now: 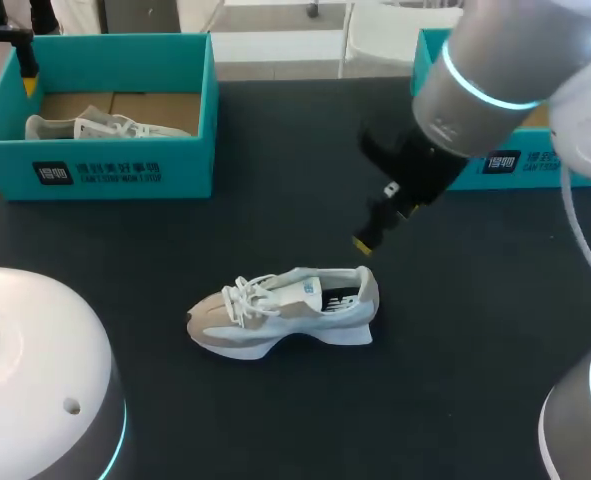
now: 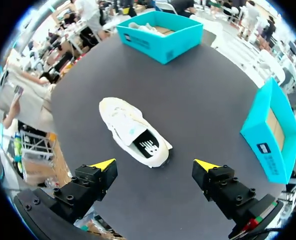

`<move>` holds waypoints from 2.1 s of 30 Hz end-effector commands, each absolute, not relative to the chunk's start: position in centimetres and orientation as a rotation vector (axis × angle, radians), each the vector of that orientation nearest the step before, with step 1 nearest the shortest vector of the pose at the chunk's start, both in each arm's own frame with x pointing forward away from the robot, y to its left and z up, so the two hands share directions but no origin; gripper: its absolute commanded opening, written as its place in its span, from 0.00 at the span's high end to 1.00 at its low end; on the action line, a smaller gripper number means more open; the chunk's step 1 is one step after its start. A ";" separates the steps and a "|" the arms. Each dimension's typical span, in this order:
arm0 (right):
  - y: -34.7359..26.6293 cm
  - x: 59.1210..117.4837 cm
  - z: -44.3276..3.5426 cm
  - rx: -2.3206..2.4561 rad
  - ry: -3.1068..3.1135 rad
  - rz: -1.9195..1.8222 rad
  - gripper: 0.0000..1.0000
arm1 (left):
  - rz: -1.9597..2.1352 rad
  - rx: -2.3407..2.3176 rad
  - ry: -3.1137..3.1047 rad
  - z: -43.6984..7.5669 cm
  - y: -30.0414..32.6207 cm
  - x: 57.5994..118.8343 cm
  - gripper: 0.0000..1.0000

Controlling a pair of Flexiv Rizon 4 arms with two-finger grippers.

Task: Take the shoe out of the shoebox, open the shoe tongue, remove and reinsert the insole, then place the shoe into the shoebox

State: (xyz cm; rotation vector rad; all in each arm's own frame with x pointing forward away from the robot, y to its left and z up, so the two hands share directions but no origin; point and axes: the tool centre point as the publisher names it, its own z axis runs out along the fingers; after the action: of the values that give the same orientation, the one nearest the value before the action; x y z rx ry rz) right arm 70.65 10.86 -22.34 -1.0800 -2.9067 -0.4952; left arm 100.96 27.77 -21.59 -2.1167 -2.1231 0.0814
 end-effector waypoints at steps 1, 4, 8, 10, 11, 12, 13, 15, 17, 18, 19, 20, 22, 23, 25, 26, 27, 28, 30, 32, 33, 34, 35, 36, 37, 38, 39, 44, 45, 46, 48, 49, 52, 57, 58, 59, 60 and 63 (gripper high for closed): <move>9.9 70.8 -23.7 -0.728 -2.786 -1.106 0.00 | 0.079 -2.117 -2.122 -21.5 27.8 100.9 0.00; 10.2 71.0 -24.1 -0.614 -2.719 -1.184 0.00 | 0.079 -2.117 -2.122 -21.5 27.8 100.9 0.00; 10.1 71.1 -24.5 -0.614 -2.715 -1.148 0.00 | 0.079 -2.117 -2.122 -21.5 27.8 100.9 0.00; 10.1 71.1 -24.5 -0.614 -2.715 -1.148 0.00 | 0.079 -2.117 -2.122 -21.5 27.8 100.9 0.00; 10.1 71.1 -24.5 -0.614 -2.715 -1.148 0.00 | 0.079 -2.117 -2.122 -21.5 27.8 100.9 0.00; 10.1 71.1 -24.5 -0.614 -2.715 -1.148 0.00 | 0.079 -2.117 -2.122 -21.5 27.8 100.9 0.00; 10.1 71.1 -24.5 -0.614 -2.715 -1.148 0.00 | 0.079 -2.117 -2.122 -21.5 27.8 100.9 0.00; 10.1 71.1 -24.5 -0.614 -2.715 -1.148 0.00 | 0.079 -2.117 -2.122 -21.5 27.8 100.9 0.00; 10.1 71.1 -24.5 -0.614 -2.715 -1.148 0.00 | 0.079 -2.117 -2.122 -21.5 27.8 100.9 0.00; 10.1 71.1 -24.5 -0.614 -2.715 -1.148 0.00 | 0.079 -2.117 -2.122 -21.5 27.8 100.9 0.00; 10.1 71.1 -24.5 -0.614 -2.715 -1.148 0.00 | 0.079 -2.117 -2.122 -21.5 27.8 100.9 0.00; 10.1 71.1 -24.5 -0.614 -2.715 -1.148 0.00 | 0.079 -2.117 -2.122 -21.5 27.8 100.9 0.00; 10.1 71.1 -24.5 -0.614 -2.715 -1.148 0.00 | 0.079 -2.117 -2.122 -21.5 27.8 100.9 0.00; 10.1 71.1 -24.5 -0.614 -2.715 -1.148 0.00 | 0.079 -2.117 -2.122 -21.5 27.8 100.9 0.00; 10.1 71.1 -24.5 -0.614 -2.715 -1.148 0.00 | 0.079 -2.117 -2.122 -21.5 27.8 100.9 0.00; 10.1 71.1 -24.5 -0.614 -2.715 -1.148 0.00 | 0.079 -2.117 -2.122 -21.5 27.8 100.9 0.00; 10.1 71.1 -24.5 -0.614 -2.715 -1.148 0.00 | 0.079 -2.117 -2.122 -21.5 27.8 100.9 0.00; 10.0 71.0 -25.0 -0.622 -2.749 -1.215 0.00 | 0.079 -2.117 -2.122 -21.5 27.8 100.9 0.00; 9.5 71.1 -25.9 -0.532 -2.850 -1.223 0.00 | 0.079 -2.117 -2.122 -21.5 27.8 100.9 0.00; 9.1 71.1 -26.8 -0.440 -2.941 -1.238 0.00 | 0.079 -2.117 -2.122 -21.5 27.8 100.9 0.00; 8.9 71.1 -27.3 -0.395 -2.970 -1.266 0.00 | 0.079 -2.117 -2.122 -21.5 27.8 100.9 0.00; 8.8 71.0 -27.6 -0.340 -2.991 -1.277 0.00 | 0.079 -2.117 -2.122 -21.5 27.8 100.9 0.00; 8.8 71.0 -27.6 -0.340 -2.991 -1.277 0.00 | 0.079 -2.117 -2.122 -21.5 27.8 100.9 0.00; 8.8 71.0 -27.6 -0.340 -2.991 -1.277 0.00 | 0.079 -2.117 -2.122 -21.5 27.8 100.9 0.00; 8.8 71.0 -27.6 -0.340 -2.991 -1.277 0.00 | 0.079 -2.117 -2.122 -21.5 27.8 100.9 0.00; 8.8 71.0 -27.6 -0.340 -2.991 -1.277 0.00 | 0.079 -2.117 -2.122 -21.5 27.8 100.9 0.00; 8.8 71.0 -27.6 -0.340 -2.991 -1.277 0.00 | 0.079 -2.117 -2.122 -21.5 27.8 100.9 0.00; 8.8 71.0 -27.6 -0.340 -2.991 -1.277 0.00 | 0.079 -2.117 -2.122 -21.5 27.8 100.9 0.00; 8.8 71.0 -27.6 -0.340 -2.991 -1.277 0.00 | 0.079 -2.117 -2.122 -21.5 27.8 100.9 0.00; 8.8 71.0 -27.6 -0.340 -2.991 -1.277 0.00 | 0.079 -2.117 -2.122 -21.5 27.8 100.9 0.00; 8.8 71.0 -27.6 -0.340 -2.991 -1.277 0.00 | 0.079 -2.117 -2.122 -21.5 27.8 100.9 0.00; 8.8 71.0 -27.6 -0.340 -2.991 -1.277 0.00 | 0.079 -2.117 -2.122 -21.5 27.8 100.9 0.00; 8.8 71.0 -27.6 -0.340 -2.991 -1.277 0.00 | 0.079 -2.117 -2.122 -21.5 27.8 100.9 0.00; 8.8 71.0 -27.6 -0.340 -2.991 -1.277 0.00 | 0.079 -2.117 -2.122 -21.5 27.8 100.9 0.00; 8.6 71.1 -28.0 -0.295 -3.006 -1.246 0.00 | 0.079 -2.117 -2.122 -21.5 27.8 100.9 0.00; 8.2 71.2 -28.5 -0.352 -3.013 -1.280 0.00 | 0.079 -2.117 -2.122 -21.5 27.8 100.9 0.00; 7.8 71.2 -28.8 -0.331 -3.005 -1.221 0.00 | 0.079 -2.117 -2.122 -21.5 27.8 100.9 0.00; 6.9 71.6 -29.7 -0.326 -3.018 -1.230 0.00 | 0.079 -2.117 -2.122 -21.5 27.8 100.9 0.00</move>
State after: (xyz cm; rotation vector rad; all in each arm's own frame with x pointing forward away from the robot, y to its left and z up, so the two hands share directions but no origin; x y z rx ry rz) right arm 71.51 7.34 -28.84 -0.3457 -3.0239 -1.2339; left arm 100.95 27.78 -21.59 -2.1166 -2.1233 0.0813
